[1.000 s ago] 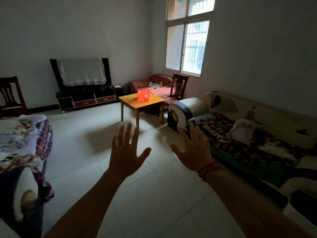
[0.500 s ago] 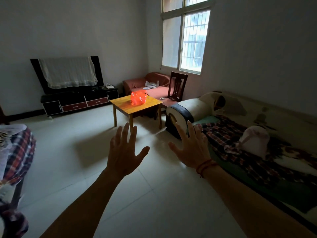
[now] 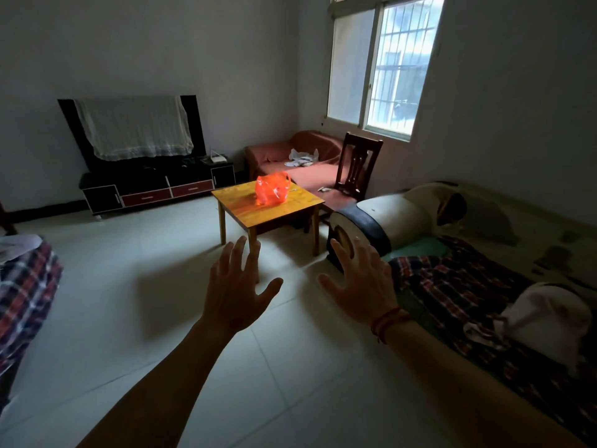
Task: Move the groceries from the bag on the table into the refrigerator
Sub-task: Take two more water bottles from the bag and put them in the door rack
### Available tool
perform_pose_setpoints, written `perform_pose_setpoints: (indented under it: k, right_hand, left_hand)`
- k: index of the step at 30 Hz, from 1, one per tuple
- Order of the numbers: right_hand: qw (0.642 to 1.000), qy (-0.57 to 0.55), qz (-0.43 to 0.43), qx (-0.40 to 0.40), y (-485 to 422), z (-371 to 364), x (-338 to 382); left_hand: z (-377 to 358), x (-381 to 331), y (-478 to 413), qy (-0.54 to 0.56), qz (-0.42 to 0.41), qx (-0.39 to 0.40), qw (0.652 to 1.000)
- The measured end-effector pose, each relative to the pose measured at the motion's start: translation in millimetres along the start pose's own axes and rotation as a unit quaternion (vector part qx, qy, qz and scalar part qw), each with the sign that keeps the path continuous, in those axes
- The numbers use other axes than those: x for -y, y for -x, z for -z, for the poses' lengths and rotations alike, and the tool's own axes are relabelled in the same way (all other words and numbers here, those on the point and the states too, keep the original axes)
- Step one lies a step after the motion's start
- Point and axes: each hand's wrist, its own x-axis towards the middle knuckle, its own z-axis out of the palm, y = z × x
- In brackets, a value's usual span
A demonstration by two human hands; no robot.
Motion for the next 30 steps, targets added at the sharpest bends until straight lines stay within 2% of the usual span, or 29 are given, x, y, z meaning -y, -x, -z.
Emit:
perform_pose_setpoints:
  k: [12, 21, 30]
  right_hand:
    - [1.000, 0.013, -0.001, 0.010, -249, -111, -21]
    - [1.000, 0.023, -0.005, 0.009, -403, -160, -44]
    - [0.999, 0.015, 0.000, 0.046, -577, -245, -110]
  left_hand:
    - [-119, 97, -231, 0.012, 0.010, 0.000, 1.000]
    - [-194, 126, -379, 0.017, -0.007, 0.005, 1.000]
    - [-296, 150, -543, 0.009, 0.015, 0.019, 1.000]
